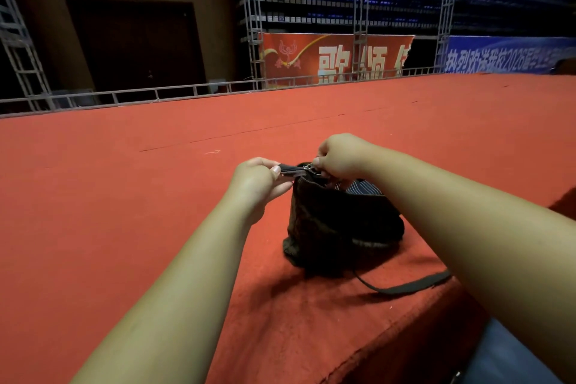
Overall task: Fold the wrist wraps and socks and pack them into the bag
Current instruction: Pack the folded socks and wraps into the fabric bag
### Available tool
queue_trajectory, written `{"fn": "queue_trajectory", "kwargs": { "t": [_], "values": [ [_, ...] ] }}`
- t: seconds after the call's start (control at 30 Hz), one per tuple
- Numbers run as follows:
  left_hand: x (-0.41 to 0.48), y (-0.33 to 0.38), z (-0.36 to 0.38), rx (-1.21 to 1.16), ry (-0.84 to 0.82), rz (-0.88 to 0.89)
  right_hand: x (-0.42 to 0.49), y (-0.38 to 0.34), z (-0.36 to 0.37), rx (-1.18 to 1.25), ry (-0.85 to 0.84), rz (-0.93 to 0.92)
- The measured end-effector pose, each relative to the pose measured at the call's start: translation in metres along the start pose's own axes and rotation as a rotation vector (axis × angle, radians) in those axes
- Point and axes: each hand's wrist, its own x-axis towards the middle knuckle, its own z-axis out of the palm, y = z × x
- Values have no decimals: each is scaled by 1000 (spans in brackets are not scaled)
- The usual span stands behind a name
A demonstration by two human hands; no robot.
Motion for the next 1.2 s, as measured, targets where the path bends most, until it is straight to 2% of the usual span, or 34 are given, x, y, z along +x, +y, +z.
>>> {"fn": "queue_trajectory", "kwargs": {
  "t": [0.13, 0.27, 0.4, 0.43, 0.5, 0.6, 0.67, 0.77, 0.83, 0.93, 1.1, 1.2],
  "values": [
    [3, -6, -5, -60, 43, -39, 7, 5, 2, -111, 14, 32],
    [11, -14, -16, -66, 99, -59, 12, 21, 3, -380, 108, 102],
    [21, -24, -35, 55, 161, -64, 14, 64, 0, -405, 202, 249],
    [21, -26, -35, 130, 163, -51, 17, 75, 0, -385, 209, 258],
    [21, -25, -32, 440, 195, 42, 20, 86, -2, -341, 226, 259],
    [15, -16, -15, 881, 256, 311, 23, 92, -4, -294, 241, 237],
    [8, -10, 3, 1069, 216, 479, 23, 93, -3, -274, 244, 226],
    [1, -6, 34, 1226, 28, 633, 25, 96, -2, -242, 249, 200],
    [3, -10, 53, 1261, -103, 659, 27, 99, -1, -225, 263, 179],
    [10, -19, 79, 1346, -195, 674, 26, 105, -1, -206, 277, 155],
    [29, -35, 97, 1452, -198, 667, 22, 113, -1, -168, 295, 119],
    [34, -42, 97, 1438, -189, 640, 21, 117, -2, -153, 298, 101]
  ]
}}
